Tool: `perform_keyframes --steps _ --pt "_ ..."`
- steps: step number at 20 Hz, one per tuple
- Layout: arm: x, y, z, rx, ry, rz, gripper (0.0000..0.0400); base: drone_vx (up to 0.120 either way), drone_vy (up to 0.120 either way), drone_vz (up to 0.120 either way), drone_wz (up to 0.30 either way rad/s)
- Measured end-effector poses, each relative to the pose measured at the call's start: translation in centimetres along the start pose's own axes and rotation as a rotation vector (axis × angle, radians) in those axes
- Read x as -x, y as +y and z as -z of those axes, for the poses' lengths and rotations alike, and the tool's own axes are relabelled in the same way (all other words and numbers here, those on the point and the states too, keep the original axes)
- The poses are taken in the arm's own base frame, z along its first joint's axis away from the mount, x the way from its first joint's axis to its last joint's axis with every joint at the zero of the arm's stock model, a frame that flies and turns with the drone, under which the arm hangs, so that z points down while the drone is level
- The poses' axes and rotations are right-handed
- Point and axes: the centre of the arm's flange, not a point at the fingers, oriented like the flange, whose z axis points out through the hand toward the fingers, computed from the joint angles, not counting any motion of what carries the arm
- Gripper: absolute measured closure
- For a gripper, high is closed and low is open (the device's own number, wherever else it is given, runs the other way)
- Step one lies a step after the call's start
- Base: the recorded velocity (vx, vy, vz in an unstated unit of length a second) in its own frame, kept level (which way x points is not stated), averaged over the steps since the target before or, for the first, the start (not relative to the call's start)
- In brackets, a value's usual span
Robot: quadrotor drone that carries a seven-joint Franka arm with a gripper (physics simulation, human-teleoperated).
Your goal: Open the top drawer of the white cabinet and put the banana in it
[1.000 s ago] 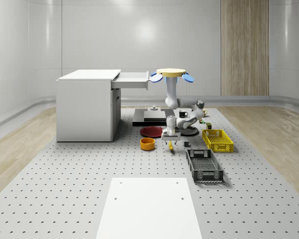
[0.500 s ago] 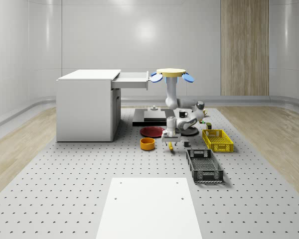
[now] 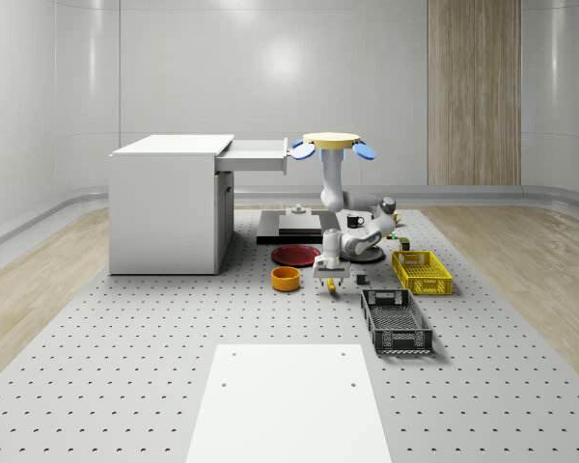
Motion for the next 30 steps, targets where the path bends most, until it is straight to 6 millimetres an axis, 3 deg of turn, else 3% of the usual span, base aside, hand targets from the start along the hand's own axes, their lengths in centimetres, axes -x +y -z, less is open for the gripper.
perform_keyframes --steps 9,12,16,23,30 --pt "0.0 0.0 -0.9 0.0 0.0 0.0 0.0 0.0 0.0 0.0 0.0" --pt "0.0 0.0 -1.0 0.0 0.0 0.0 0.0132 0.0 0.0 0.0 0.0" --pt "0.0 0.0 -1.1 0.0 0.0 -0.001 0.0202 0.0 0.0 0.0 0.0" --pt "0.0 0.0 -0.9 0.005 0.002 -0.01 0.0203 0.0 0.0 0.0 0.0" --pt "0.0 0.0 1.6 0.007 0.003 -0.015 0.02 0.0 0.0 0.0 0.0"
